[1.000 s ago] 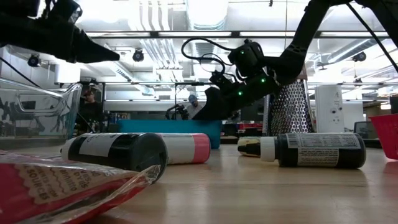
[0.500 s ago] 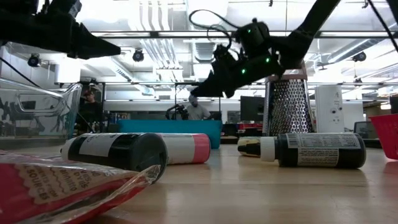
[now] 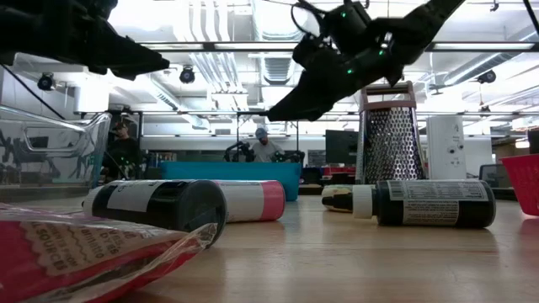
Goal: Pick & Place Food Item
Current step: Put the right black food coloring bottle into the blue bin
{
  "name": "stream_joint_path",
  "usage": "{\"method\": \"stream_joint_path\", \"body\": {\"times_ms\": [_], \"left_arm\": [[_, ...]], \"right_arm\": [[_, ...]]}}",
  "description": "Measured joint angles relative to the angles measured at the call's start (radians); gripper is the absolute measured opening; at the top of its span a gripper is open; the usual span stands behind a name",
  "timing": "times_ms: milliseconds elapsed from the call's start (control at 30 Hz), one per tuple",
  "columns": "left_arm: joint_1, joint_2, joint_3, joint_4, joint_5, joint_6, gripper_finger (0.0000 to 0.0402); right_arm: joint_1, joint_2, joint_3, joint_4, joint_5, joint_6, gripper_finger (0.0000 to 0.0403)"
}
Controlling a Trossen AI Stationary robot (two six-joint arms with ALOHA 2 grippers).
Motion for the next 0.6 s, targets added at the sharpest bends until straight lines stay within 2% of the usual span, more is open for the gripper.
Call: {"method": "stream_joint_path", "body": {"times_ms": [333, 600], "left_arm": [[-0.006, 0.143, 0.048, -0.001, -0.028, -0.010, 0.0188], [-0.006, 0.157, 0.053, -0.010, -0.029, -0.019, 0.0188]], "right_arm": [[0.259, -0.023, 0.000, -0.143, 0.016, -0.033, 0.0173], [0.395, -0.042, 0.010, -0.341, 0.131, 0.051, 0.0173]]}}
